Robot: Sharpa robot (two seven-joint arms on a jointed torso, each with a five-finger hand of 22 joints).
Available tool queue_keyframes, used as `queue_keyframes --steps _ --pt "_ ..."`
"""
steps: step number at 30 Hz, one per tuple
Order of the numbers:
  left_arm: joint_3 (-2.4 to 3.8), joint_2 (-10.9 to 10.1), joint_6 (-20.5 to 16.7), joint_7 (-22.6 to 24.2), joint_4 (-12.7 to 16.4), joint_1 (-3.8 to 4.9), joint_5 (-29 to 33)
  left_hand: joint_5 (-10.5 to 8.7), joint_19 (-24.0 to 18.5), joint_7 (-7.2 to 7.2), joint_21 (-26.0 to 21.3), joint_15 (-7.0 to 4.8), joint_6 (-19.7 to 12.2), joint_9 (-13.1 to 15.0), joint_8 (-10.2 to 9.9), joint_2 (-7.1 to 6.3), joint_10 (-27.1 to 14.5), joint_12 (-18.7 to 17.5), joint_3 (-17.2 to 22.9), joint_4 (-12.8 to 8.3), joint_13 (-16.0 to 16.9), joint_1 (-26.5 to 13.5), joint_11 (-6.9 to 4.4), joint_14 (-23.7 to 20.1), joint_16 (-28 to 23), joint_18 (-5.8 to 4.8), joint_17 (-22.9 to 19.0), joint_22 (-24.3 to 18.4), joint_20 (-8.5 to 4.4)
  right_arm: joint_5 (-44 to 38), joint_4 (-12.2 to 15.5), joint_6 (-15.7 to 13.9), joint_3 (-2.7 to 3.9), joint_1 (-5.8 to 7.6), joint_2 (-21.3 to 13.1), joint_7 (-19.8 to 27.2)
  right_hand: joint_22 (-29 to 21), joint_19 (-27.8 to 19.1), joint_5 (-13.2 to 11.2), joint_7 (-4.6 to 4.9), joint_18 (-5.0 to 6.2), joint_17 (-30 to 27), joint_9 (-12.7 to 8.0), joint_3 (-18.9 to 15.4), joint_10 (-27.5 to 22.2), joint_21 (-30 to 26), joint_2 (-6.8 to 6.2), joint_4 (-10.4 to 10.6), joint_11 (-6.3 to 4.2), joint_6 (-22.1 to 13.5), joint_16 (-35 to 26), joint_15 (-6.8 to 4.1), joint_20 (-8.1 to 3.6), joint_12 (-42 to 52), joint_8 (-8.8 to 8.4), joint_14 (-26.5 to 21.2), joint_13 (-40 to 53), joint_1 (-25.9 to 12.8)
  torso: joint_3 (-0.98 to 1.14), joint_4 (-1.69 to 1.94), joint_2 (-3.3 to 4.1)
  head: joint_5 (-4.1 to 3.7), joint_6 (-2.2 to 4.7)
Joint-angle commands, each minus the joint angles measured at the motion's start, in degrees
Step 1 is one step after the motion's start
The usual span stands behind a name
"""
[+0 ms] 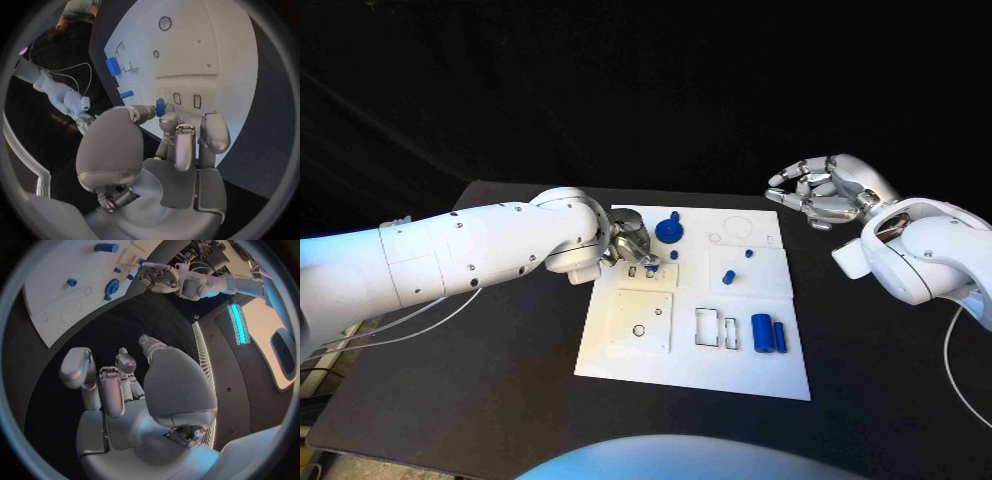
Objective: Assemble the parts on the task board
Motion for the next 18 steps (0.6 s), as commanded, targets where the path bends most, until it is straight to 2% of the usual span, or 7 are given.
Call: queue_keyframes --steps 1,8,18 --pt "0.02 0.3 -1.2 0.0 0.4 -0.27 -5.2 1.0 0.5 -0.6 0.3 -0.52 1.0 5.9 0.6 -0.34 0.9 0.4 9.3 -9.7 0.1 -0.7 -0.26 4.8 0.5 -0.43 11.0 0.4 -0.14 0.1 -0.1 0.6 0.03 -0.04 0.1 -0.1 -0.1 -0.3 0.3 -0.01 0.33 6.4 -0.1 0.0 -0.5 -0.4 0.16 0.3 0.01 -0.3 -0.3 -0.01 0.09 -0.3 0.28 3.9 -0.1 -0.4 -0.05 -0.04 0.06 0.08 -0.02" --pt "-0.01 0.9 0.8 -1.4 -0.1 -0.52 -6.9 2.27 1.3 -1.13 0.8 -0.9 1.7 6.3 1.4 -0.39 1.9 0.7 9.2 -9.6 -0.1 -1.5 -0.73 5.0 0.7 -0.66 11.5 1.6 -0.47 0.1 -0.1 0.6 0.03 -0.06 0.2 -0.2 -0.1 -0.3 0.4 -0.01 0.33 6.4 -0.1 0.0 -0.5 -0.4 0.19 0.4 0.02 -0.3 -0.3 -0.01 0.1 -0.2 0.29 3.9 -0.1 -0.4 0.03 -0.16 0.04 0.2 -0.18" --pt "-0.18 1.9 2.7 -3.2 -1.4 -0.61 -7.5 3.34 1.9 -1.69 1.2 -1.33 2.5 6.8 2.5 -0.1 2.9 1.3 9.1 -9.6 0.2 -2.4 -1.22 4.8 0.5 -0.85 11.0 2.5 -0.87 0.1 -0.2 0.7 0.03 -0.08 0.3 -0.4 -0.3 -0.4 0.7 0.01 0.37 6.3 -0.1 -0.2 -0.6 -0.6 0.25 0.8 0.03 -0.5 -0.4 0.0 0.1 -0.3 0.3 3.9 -0.2 -0.6 -0.01 -0.06 0.11 0.21 -0.36"
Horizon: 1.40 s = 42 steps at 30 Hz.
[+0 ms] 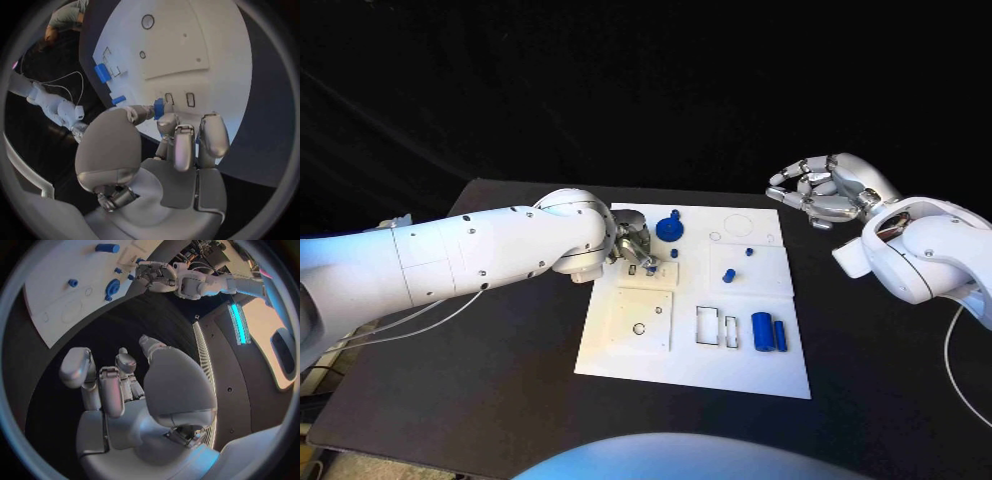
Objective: Assemble the parts on the task board
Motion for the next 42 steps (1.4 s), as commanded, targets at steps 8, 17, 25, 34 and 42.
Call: queue_keyframes --steps 8,17,25,34,42 --pt "-0.22 1.1 3.3 -2.3 -1.3 -0.15 -1.4 0.63 0.9 -1.43 0.6 -0.57 1.8 7.0 0.5 0.59 0.8 0.4 9.2 -9.4 0.2 -0.4 -0.25 4.8 0.0 -0.99 10.7 0.9 -0.3 0.1 -0.1 1.1 0.03 -0.07 0.2 -0.6 -0.4 -0.6 0.5 0.04 0.45 6.1 -0.1 -0.2 -0.7 -0.6 0.03 0.7 -0.15 -0.7 -0.5 0.02 0.11 -0.5 0.28 3.8 -0.3 -0.5 0.04 0.1 -0.03 0.1 -0.25" --pt "-0.35 1.7 3.2 -2.7 -1.8 -0.26 -1.6 0.66 1.0 -1.54 0.6 -0.65 1.9 7.1 0.7 0.76 0.9 0.4 9.1 -9.3 0.0 -0.7 -0.34 4.8 0.0 -1.03 10.6 1.1 -0.39 -0.1 -0.1 1.2 0.03 -0.12 0.2 -0.8 -0.5 -0.6 0.6 0.05 0.48 6.0 -0.2 -0.3 -0.7 -0.7 0.05 0.8 -0.14 -0.7 -0.5 0.03 0.12 -0.5 0.28 3.8 -0.3 -0.6 0.04 0.08 -0.05 0.24 -0.19" --pt "-0.38 1.8 3.2 -3.2 -1.8 -0.28 -2.4 0.61 1.0 -1.58 0.6 -0.68 1.9 7.1 0.8 0.84 0.7 0.2 9.1 -9.3 -0.4 -0.7 -0.37 4.8 -0.1 -1.03 10.5 1.1 -0.41 -1.0 -0.1 1.3 0.03 -0.12 0.1 -1.2 -0.7 -0.7 0.6 0.07 0.52 5.8 -0.2 -0.3 -0.8 -0.9 0.08 0.9 -0.12 -0.8 -0.6 0.04 0.13 -0.5 0.29 3.7 -0.4 -0.6 0.04 0.08 -0.03 0.13 -0.17" --pt "-0.39 1.8 4.0 -3.4 -1.7 -0.29 -2.5 0.37 1.2 -1.68 0.8 -0.76 1.9 7.2 1.0 0.99 0.8 0.2 8.8 -9.3 -0.6 -0.9 -0.46 4.9 0.1 -1.1 10.7 1.4 -0.49 -1.1 -0.1 1.4 0.03 -0.13 0.1 -1.2 -0.9 -0.9 0.7 0.09 0.56 5.6 -0.2 -0.4 -0.9 -1.2 0.2 1.2 -0.1 -0.9 -0.7 0.06 0.14 -0.5 0.31 3.6 -0.4 -0.8 0.03 0.12 -0.05 0.15 -0.26" --pt "-0.39 1.7 5.2 -3.5 -1.6 -0.29 -2.5 0.12 1.6 -1.96 1.0 -0.92 2.2 7.4 1.6 1.24 1.2 0.4 8.0 -9.3 -0.8 -1.4 -0.68 5.0 0.3 -1.23 11.3 2.0 -0.63 -1.1 -0.1 1.4 0.03 -0.15 0.0 -1.2 -0.9 -0.9 0.7 0.09 0.56 5.6 -0.2 -0.4 -0.9 -1.2 0.2 1.2 -0.1 -0.9 -0.7 0.06 0.14 -0.5 0.31 3.6 -0.4 -0.8 -0.01 0.15 -0.07 0.21 -0.45"
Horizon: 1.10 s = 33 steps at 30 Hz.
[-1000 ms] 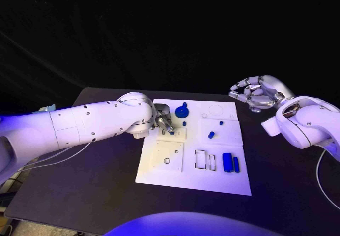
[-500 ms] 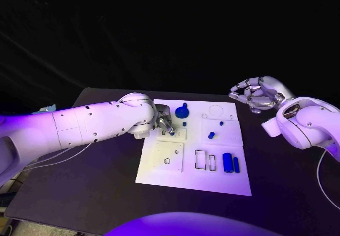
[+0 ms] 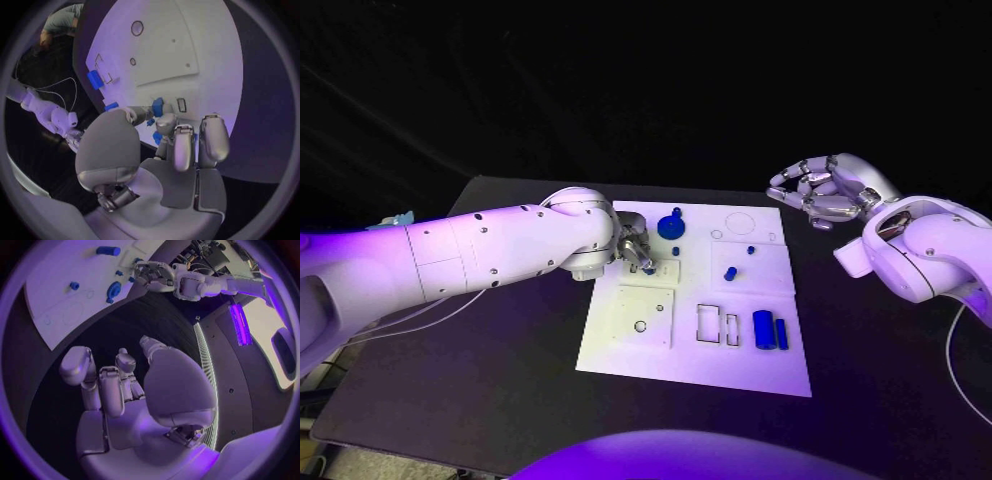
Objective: Assemble the parts on the task board
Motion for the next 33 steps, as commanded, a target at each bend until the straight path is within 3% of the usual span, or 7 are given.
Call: queue_keyframes --steps 1,11,29,33 --pt "-0.12 0.0 2.1 -0.5 0.1 -0.14 -0.6 -0.13 0.5 -1.78 0.3 -0.53 1.8 7.0 0.2 0.67 0.4 0.1 8.5 -8.8 0.0 -0.1 0.1 5.1 0.4 -0.34 11.4 0.2 0.07 -0.6 0.0 0.6 0.03 -0.05 0.0 -0.2 0.0 -0.5 0.2 0.1 0.57 5.5 -0.1 0.1 -0.4 -0.1 -0.03 0.3 0.0 -0.5 -0.2 0.07 0.15 -0.2 0.31 3.6 -0.1 -0.6 -0.03 0.0 0.0 0.06 -0.13" --pt "-0.11 0.1 1.3 -0.2 0.2 -0.14 -0.6 -0.24 0.9 -2.0 0.5 -0.66 2.2 7.0 0.6 0.93 0.7 0.3 7.8 -8.8 0.0 -0.3 -0.08 5.2 0.6 -0.46 11.7 0.8 -0.04 -0.5 -0.1 0.6 0.03 -0.09 0.0 -0.1 0.0 -0.5 0.2 0.1 0.57 5.5 -0.1 0.1 -0.4 -0.1 -0.03 0.3 0.0 -0.5 -0.2 0.07 0.15 -0.2 0.31 3.6 -0.1 -0.6 -0.03 -0.03 0.0 0.11 -0.21" --pt "0.26 -1.6 -6.2 1.6 2.3 -0.17 0.1 -0.45 1.0 -2.14 0.6 -0.77 2.3 7.0 0.7 1.57 0.9 0.4 7.6 -8.8 -0.1 -0.3 -0.22 5.1 0.5 -0.52 11.6 1.1 -0.14 -0.2 0.0 0.5 0.03 -0.12 -0.2 -0.1 -0.1 -0.5 0.3 0.11 0.59 5.5 -0.1 0.0 -0.4 -0.3 0.03 0.5 0.01 -0.5 -0.2 0.08 0.16 -0.2 0.37 3.6 0.0 -0.6 -0.02 0.01 -0.01 0.06 -0.31" --pt "0.26 -1.7 -6.4 1.6 2.3 -0.25 0.1 -0.53 1.1 -2.15 0.6 -0.79 2.3 7.0 0.8 1.68 1.0 0.5 7.6 -8.7 0.1 -0.3 -0.22 5.1 0.5 -0.52 11.6 1.1 -0.16 -0.2 0.0 0.6 0.03 -0.12 -0.3 -0.2 -0.1 -0.5 0.3 0.11 0.59 5.5 -0.1 0.0 -0.4 -0.3 0.03 0.5 0.01 -0.5 -0.2 0.08 0.16 -0.2 0.37 3.6 0.0 -0.6 -0.02 0.0 0.0 0.09 -0.37"
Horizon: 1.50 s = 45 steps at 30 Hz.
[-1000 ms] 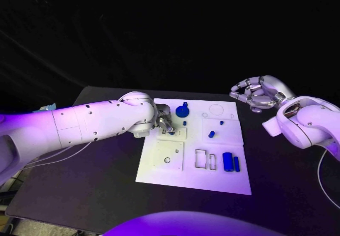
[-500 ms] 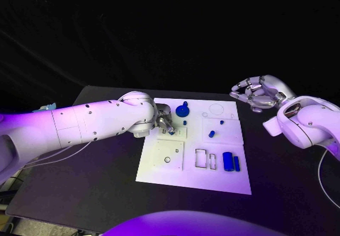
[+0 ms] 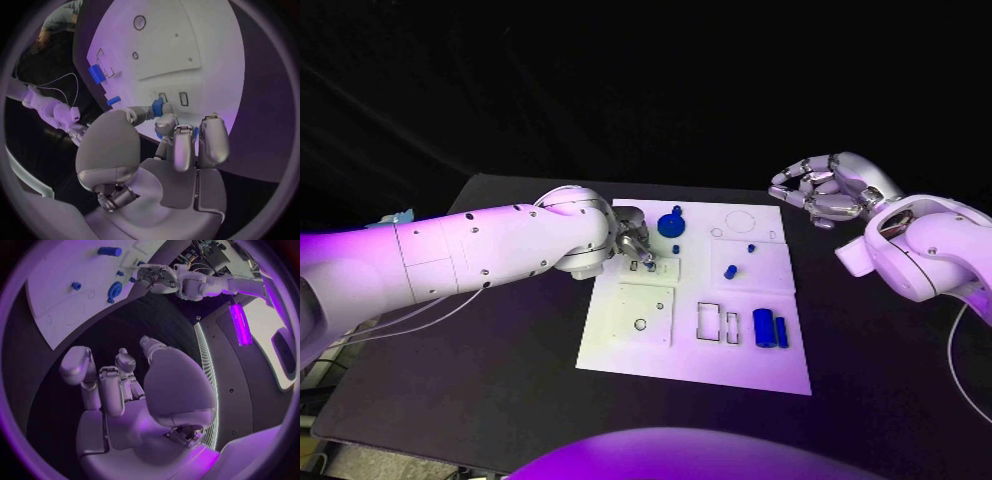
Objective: Assemble the parts on the task board
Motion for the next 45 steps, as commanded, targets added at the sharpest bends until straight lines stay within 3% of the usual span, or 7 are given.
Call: queue_keyframes --steps 1,23,45 --pt "0.03 0.1 -2.2 1.0 0.1 -0.13 0.2 -0.26 0.5 -2.15 0.2 -0.39 2.3 6.2 0.4 0.87 0.5 0.3 8.0 -8.3 0.1 0.4 -0.11 5.1 0.2 -0.53 11.5 0.1 0.03 -0.2 0.0 0.5 0.03 -0.04 0.0 -0.1 -0.1 -0.3 0.3 0.11 0.59 5.5 -0.1 0.0 -0.4 -0.3 0.03 0.2 0.01 -0.5 -0.2 0.08 -0.05 -0.2 0.38 3.6 0.0 -0.6 0.01 0.02 0.0 0.06 -0.11" --pt "0.01 1.2 -1.8 0.6 -1.0 -1.47 -3.3 -0.38 0.7 -2.18 0.4 -0.43 2.3 6.2 0.4 1.1 0.7 0.5 8.0 -8.2 0.4 0.3 -0.14 5.1 0.1 -0.6 11.5 0.4 -0.01 0.0 -0.1 0.6 0.03 -0.08 -0.1 -0.1 -0.1 -0.3 0.4 0.11 0.59 5.5 -0.1 -0.1 -0.4 -0.3 0.13 0.4 0.01 -0.5 -0.2 0.08 -0.04 -0.2 0.48 3.6 0.0 -0.7 0.06 -0.04 0.02 0.16 -0.34" --pt "0.0 0.7 1.8 -0.2 0.3 -1.78 -6.0 -0.34 1.0 -2.29 0.6 -0.51 2.3 6.1 0.5 1.03 0.9 0.8 7.9 -8.8 0.7 0.6 -0.26 5.2 0.3 -0.71 11.9 1.0 -0.1 0.0 -0.2 0.9 0.02 -0.19 -0.1 -0.1 -0.1 -0.3 0.4 0.11 0.59 5.5 -0.1 -0.1 -0.4 -0.3 0.13 0.4 0.01 -0.5 -0.2 0.08 -0.04 -0.2 0.48 3.6 0.0 -0.7 0.02 -0.02 0.06 0.03 -0.46"
